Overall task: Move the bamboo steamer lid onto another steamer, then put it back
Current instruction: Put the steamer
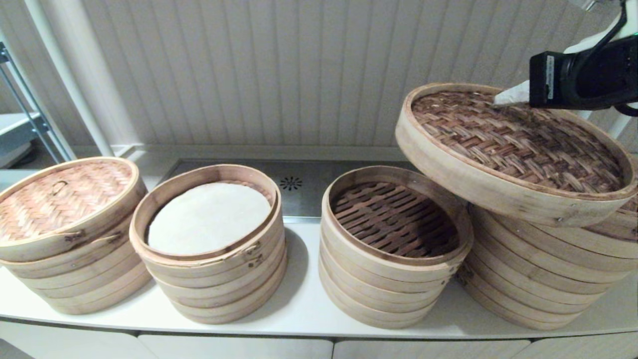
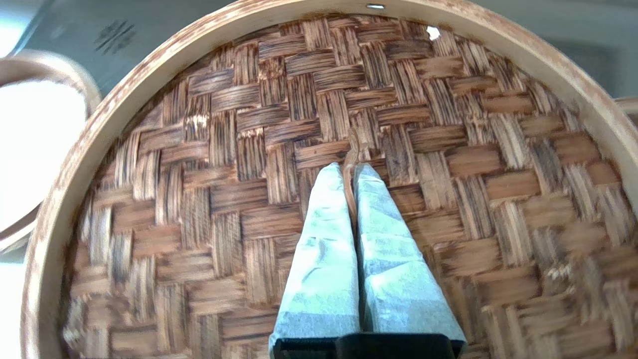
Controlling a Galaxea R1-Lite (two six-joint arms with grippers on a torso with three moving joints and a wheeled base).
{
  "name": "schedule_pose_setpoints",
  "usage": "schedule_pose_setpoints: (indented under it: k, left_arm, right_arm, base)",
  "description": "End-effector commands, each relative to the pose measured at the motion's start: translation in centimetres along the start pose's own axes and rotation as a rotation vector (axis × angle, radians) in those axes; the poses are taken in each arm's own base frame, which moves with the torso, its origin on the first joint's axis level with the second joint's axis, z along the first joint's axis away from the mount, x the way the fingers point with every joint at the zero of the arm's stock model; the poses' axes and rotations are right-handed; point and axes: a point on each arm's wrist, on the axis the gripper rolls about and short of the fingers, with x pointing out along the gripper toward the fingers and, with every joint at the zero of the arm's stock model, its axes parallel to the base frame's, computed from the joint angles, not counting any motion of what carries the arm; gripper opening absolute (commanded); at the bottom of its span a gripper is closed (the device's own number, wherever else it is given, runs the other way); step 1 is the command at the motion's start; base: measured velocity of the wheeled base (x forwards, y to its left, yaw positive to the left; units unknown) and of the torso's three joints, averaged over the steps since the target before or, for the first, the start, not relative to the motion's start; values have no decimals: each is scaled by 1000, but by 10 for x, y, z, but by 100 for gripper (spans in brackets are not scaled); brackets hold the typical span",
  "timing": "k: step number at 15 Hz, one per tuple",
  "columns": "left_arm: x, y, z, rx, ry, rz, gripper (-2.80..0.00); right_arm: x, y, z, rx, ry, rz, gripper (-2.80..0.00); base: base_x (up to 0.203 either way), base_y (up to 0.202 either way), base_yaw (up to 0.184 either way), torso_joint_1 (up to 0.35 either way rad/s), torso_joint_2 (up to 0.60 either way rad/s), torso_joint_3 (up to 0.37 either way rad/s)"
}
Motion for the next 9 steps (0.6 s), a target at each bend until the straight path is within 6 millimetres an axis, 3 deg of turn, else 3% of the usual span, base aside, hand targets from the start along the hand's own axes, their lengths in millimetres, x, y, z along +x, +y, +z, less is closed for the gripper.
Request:
schedule_pose_setpoints:
  k: [1,4,9]
  left_arm:
    - [1,0,-5,0,19,0,-280]
    - [1,0,-5,0,19,1,-280]
    - [1,0,-5,0,19,1,-280]
  right_arm:
    - [4,12,-7,-15,34,45,-280]
    - [15,28,-16,-39,80,99,-280]
    - [51,46,-27,-69,139,119,-280]
  base:
    - [0,0,0,0,0,0]
    - [0,0,0,0,0,0]
    - [0,0,0,0,0,0]
